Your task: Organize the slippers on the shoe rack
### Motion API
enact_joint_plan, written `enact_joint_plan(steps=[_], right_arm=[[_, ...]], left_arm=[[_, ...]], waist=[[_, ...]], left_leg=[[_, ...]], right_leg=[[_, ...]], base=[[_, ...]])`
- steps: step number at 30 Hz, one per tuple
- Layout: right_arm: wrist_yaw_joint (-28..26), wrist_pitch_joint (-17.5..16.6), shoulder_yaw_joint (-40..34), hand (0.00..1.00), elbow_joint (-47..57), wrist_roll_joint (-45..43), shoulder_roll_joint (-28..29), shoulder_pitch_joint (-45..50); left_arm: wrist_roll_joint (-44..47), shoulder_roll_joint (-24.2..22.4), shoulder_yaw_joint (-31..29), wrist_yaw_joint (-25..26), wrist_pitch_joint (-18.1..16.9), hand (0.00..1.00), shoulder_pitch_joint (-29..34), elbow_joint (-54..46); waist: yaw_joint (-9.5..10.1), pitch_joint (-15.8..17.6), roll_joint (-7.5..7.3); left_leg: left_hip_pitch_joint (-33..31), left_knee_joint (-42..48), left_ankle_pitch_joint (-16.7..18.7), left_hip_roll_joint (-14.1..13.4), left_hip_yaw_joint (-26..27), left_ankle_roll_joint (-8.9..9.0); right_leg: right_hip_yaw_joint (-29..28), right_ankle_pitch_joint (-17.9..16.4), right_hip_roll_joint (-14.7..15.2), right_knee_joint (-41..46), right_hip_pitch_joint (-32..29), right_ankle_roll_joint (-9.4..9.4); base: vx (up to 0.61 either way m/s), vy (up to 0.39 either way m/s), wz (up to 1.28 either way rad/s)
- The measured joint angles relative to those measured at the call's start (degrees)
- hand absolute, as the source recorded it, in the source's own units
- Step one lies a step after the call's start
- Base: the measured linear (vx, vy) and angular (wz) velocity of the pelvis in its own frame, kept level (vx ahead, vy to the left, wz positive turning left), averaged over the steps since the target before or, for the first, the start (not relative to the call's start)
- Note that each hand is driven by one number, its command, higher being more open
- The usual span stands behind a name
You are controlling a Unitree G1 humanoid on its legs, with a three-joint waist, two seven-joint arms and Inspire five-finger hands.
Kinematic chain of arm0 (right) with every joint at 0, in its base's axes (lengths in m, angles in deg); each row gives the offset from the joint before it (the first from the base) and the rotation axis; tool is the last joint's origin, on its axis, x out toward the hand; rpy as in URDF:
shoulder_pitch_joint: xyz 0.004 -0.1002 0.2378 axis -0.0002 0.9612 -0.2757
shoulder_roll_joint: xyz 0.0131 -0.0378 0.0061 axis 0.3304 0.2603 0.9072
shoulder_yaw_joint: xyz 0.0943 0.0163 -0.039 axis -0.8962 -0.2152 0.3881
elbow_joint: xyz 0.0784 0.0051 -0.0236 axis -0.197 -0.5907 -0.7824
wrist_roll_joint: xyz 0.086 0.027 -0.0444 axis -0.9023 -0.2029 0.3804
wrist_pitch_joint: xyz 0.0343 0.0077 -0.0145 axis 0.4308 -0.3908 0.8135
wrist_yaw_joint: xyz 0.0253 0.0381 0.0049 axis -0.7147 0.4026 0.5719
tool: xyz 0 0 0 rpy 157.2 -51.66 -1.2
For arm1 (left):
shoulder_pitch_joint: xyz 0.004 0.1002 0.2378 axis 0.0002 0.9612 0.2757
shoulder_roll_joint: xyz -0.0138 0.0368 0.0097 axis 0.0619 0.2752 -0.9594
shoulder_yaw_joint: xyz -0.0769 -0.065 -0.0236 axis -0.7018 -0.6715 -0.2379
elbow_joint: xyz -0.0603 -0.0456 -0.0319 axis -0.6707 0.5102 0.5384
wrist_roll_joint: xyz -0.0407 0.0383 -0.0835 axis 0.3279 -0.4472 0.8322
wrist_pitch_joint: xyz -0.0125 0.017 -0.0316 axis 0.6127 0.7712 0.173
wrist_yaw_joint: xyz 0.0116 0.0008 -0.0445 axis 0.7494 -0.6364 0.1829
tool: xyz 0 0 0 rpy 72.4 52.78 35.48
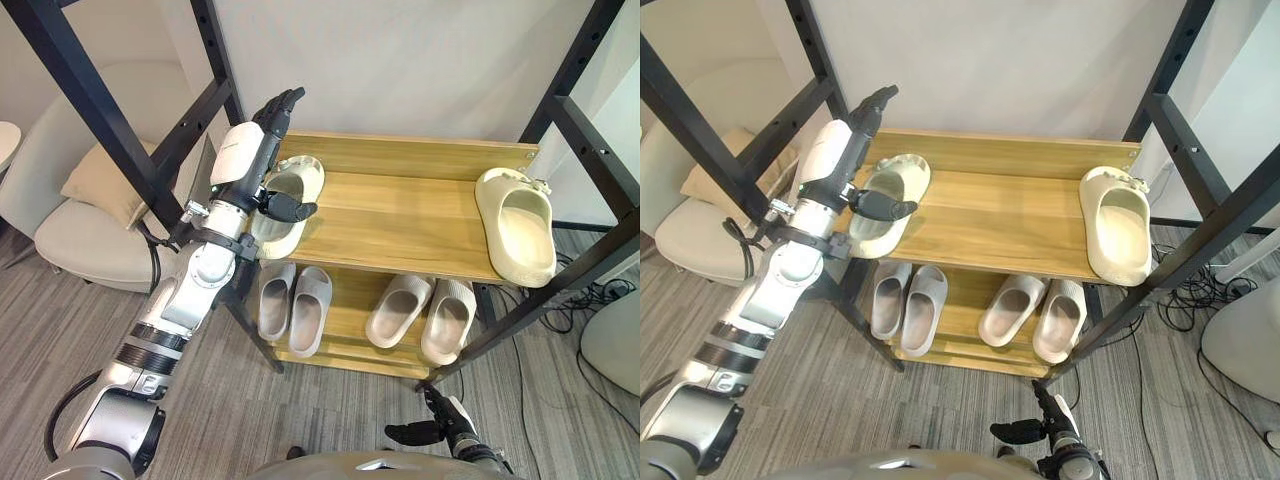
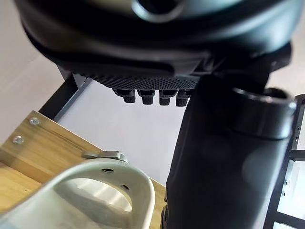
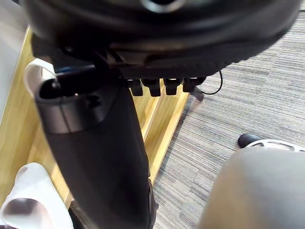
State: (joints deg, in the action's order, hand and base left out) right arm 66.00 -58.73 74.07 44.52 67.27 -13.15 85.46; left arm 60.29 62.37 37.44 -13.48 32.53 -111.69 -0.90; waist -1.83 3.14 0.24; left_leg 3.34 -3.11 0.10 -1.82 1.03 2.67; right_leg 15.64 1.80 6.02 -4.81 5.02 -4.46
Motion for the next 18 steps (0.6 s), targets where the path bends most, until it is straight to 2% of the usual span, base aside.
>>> enact_joint_plan(steps=[4, 11, 18], right_arm=[[0.0, -0.1, -0.1, 1.0, 0.0, 0.0, 0.0, 0.2], [0.0, -0.1, -0.1, 1.0, 0.2, 0.0, 0.0, 0.3], [0.0, -0.1, -0.1, 1.0, 0.6, 0.0, 0.1, 0.2]], left_arm=[[-1.7, 1.5, -0.4, 0.6, 0.1, 1.0, 0.0, 0.0], [-2.3, 1.5, -4.1, 0.9, 0.2, 1.0, 0.1, -0.9], [-2.2, 1.3, -4.5, 1.2, 0.6, 1.0, 0.1, -4.6]], waist=[[-0.03, 0.1, -0.04], [-0.1, 0.2, 0.02], [-0.05, 0.2, 0.01]], left_leg=[[-0.1, 0.2, 0.0, -0.1, 0.0, 0.03], [-0.3, 0.2, 0.1, -0.1, 0.1, 0.07], [-0.3, 0.2, 0.1, -0.1, 0.0, 0.05]], right_leg=[[-0.1, 0.1, -0.1, 0.0, -0.1, 0.01], [-0.4, 0.1, -0.1, 0.0, -0.3, 0.02], [-0.4, 0.1, -0.1, 0.0, -0.1, 0.03]], base=[[0.0, 0.0, 0.0], [0.0, 0.0, 0.0], [0.0, 0.0, 0.0]])
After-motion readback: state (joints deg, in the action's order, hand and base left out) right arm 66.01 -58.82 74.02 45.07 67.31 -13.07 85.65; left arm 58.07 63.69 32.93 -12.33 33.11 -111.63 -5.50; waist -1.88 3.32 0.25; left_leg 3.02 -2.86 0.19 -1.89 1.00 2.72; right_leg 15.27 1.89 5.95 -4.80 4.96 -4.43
